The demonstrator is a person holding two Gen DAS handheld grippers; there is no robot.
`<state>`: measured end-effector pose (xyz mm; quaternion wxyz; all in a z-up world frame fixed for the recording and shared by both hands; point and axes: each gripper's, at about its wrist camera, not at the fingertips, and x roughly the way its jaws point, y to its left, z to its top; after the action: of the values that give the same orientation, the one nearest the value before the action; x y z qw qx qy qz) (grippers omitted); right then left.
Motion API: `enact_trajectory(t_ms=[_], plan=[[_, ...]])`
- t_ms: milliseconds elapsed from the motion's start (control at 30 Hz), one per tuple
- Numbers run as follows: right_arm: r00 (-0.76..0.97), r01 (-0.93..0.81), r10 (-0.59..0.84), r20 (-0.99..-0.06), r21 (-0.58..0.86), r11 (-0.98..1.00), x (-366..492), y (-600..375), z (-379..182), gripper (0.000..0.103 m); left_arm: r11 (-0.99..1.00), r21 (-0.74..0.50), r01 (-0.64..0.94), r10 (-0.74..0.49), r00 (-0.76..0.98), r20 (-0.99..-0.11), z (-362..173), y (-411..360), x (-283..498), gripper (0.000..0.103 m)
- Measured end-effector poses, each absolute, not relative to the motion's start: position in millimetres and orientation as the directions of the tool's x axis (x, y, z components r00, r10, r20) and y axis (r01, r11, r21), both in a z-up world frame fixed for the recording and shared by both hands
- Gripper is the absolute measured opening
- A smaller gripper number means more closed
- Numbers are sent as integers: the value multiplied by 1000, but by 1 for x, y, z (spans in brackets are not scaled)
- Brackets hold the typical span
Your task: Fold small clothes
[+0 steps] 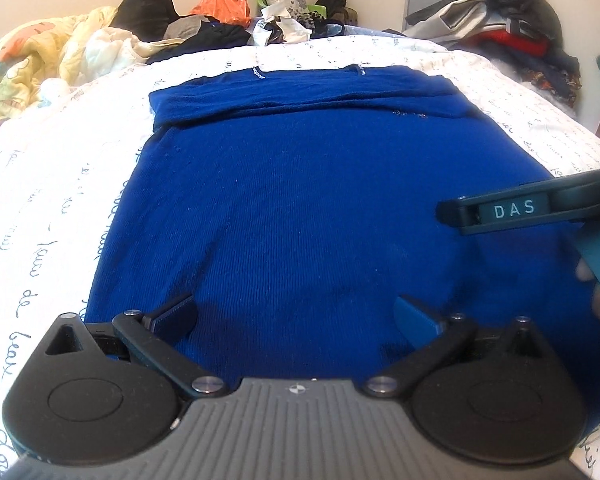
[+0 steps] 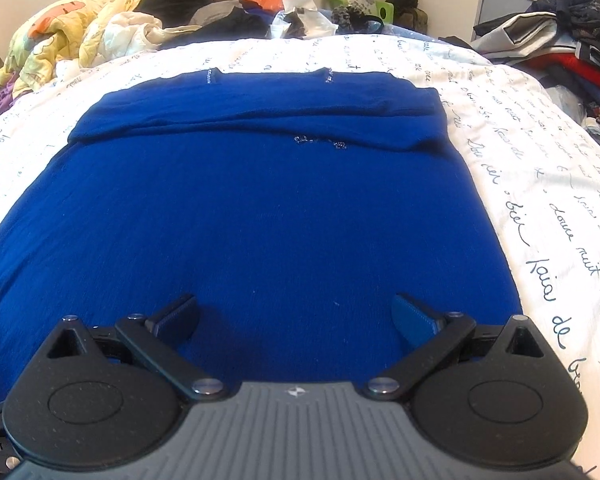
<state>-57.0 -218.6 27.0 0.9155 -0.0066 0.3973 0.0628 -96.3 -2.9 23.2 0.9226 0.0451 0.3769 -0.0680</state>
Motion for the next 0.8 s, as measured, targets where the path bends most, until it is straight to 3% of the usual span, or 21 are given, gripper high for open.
enact_trajectory(t_ms=[200, 300, 400, 533, 667, 800], plan=[[666, -164, 136, -734, 34, 986, -93, -234, 23, 103, 979, 19, 201, -124, 673, -729, 28, 3, -118, 102], [667, -243, 188, -721, 28, 970, -134, -240, 22, 103, 955, 62, 290, -157, 670, -725, 28, 8, -146, 103], [648, -344, 265, -714, 37, 938, -181, -254, 20, 103, 945, 30, 327, -195, 633, -749, 29, 26, -163, 103], [547, -423, 295, -783, 46, 905, -200, -277, 31, 103, 956, 19, 294, -175, 618, -766, 38, 49, -170, 100], [582, -254, 301, -755, 183, 950, -185, -329, 56, 103, 981, 11, 192, -119, 648, -752, 50, 76, -171, 98], [642, -114, 237, -729, 215, 970, -142, -345, 70, 103, 984, 29, 175, -112, 744, -659, 68, 66, -139, 100]])
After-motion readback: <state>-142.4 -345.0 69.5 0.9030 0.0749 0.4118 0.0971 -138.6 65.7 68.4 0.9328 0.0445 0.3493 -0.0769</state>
